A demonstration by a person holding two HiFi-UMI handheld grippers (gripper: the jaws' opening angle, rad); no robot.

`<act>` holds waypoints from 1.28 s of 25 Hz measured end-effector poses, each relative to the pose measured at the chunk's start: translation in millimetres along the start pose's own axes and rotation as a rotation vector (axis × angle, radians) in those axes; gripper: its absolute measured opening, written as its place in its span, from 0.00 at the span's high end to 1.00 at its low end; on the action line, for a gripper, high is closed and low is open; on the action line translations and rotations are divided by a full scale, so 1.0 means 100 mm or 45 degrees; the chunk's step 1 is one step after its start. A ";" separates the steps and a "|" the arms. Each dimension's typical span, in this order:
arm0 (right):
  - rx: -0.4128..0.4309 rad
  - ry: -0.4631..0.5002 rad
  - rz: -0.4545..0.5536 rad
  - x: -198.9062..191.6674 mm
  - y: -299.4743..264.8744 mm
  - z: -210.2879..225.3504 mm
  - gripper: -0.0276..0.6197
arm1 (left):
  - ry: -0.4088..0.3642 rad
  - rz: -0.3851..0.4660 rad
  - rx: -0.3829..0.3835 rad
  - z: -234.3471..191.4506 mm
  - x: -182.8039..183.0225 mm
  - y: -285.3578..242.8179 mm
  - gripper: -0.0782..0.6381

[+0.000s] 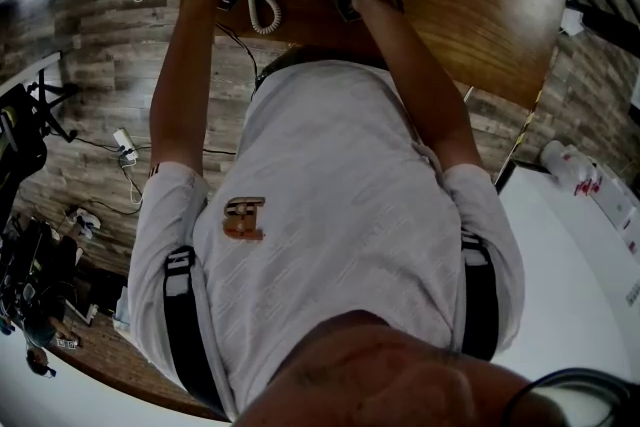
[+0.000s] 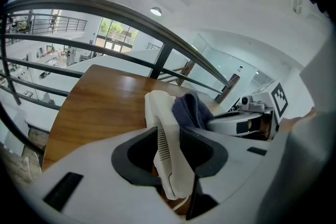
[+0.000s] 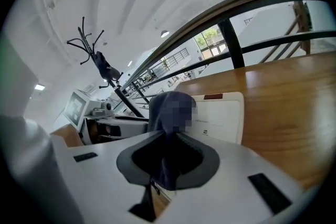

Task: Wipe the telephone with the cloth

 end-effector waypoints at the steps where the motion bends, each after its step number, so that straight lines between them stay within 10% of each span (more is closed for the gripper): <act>1: -0.018 -0.001 -0.001 -0.02 0.01 0.04 0.86 | 0.001 0.000 -0.001 0.00 0.00 0.00 0.70; 17: -0.224 -0.029 0.025 -0.32 0.65 0.52 0.86 | 0.001 0.004 -0.009 -0.01 -0.02 -0.02 0.69; 32: 0.135 0.068 -0.038 -0.48 0.31 -0.46 0.86 | 0.006 0.006 -0.029 -0.03 -0.04 -0.02 0.69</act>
Point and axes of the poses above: the fingertips, and each gripper's own axes: y backward along the fingers, z to its right, x out of its top, the point moved 9 cm from there along y, backward along the fingers, and after that the axes turned 7 degrees about -z, right-handed, at the moved point
